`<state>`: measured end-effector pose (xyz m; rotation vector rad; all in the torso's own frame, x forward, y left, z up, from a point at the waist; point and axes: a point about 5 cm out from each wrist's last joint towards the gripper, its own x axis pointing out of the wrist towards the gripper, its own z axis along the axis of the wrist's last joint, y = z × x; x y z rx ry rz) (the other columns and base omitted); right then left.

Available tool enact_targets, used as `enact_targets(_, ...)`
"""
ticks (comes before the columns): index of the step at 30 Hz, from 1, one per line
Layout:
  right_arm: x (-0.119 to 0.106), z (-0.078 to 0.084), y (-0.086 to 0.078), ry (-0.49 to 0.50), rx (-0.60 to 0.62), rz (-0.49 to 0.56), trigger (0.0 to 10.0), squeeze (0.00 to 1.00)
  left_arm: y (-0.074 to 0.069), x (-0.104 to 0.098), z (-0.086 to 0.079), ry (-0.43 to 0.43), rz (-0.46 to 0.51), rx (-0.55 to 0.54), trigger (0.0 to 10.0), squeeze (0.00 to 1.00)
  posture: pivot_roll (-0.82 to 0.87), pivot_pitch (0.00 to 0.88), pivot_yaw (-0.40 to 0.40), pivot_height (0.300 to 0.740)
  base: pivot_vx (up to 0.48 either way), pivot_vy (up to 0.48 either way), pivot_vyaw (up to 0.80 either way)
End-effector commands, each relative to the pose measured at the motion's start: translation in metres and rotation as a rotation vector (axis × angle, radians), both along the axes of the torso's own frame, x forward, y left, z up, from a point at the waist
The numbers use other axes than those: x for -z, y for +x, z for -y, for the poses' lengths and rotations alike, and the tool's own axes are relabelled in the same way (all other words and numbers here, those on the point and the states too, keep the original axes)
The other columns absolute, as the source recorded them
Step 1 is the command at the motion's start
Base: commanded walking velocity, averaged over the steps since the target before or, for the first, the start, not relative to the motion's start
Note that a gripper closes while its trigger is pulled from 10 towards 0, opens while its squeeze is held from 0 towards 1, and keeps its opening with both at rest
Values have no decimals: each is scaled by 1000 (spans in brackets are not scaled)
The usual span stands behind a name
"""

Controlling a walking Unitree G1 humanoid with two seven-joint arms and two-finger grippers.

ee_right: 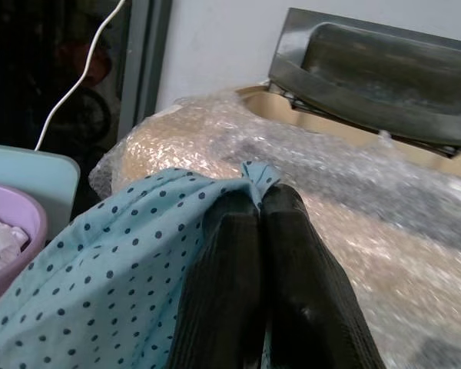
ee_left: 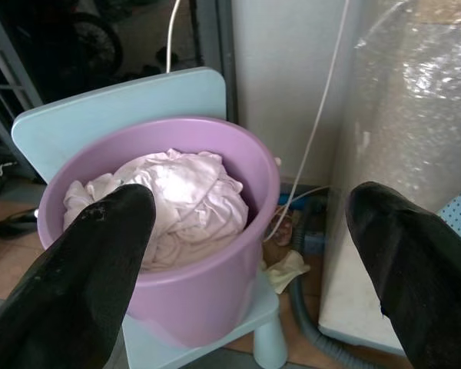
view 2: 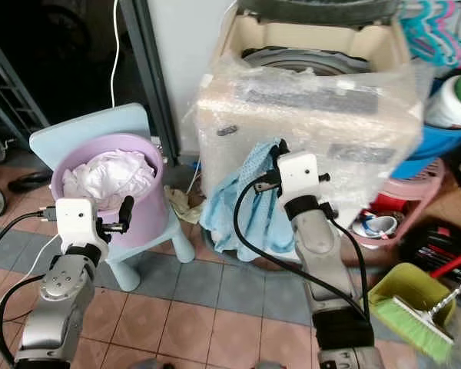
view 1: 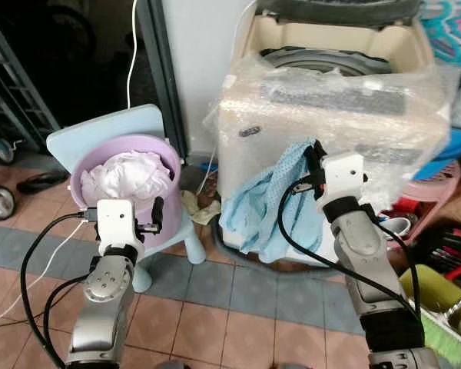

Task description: Clothes washing

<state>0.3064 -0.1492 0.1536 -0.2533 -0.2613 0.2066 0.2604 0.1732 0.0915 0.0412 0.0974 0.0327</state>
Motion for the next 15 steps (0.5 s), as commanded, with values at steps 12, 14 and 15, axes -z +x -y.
enact_targets(12, -79, -6, 32, -120, -164, 240, 10000, 0, 1, 0, -3, -9, 5, -20, 10000, 0, -37, 36, 32, 740, 450, 0, 0)
enact_targets(14, -89, -6, 34, -134, -179, 264, 10000, 0, 1, 1, -3, -11, 5, -20, 10000, 0, -36, 35, 31, 740, 439, 0, 0)
enact_targets(15, -105, -8, 39, -162, -205, 303, 10000, 0, 1, 1, -2, -12, 4, -18, 10000, 0, -38, 34, 31, 740, 439, 0, 0)
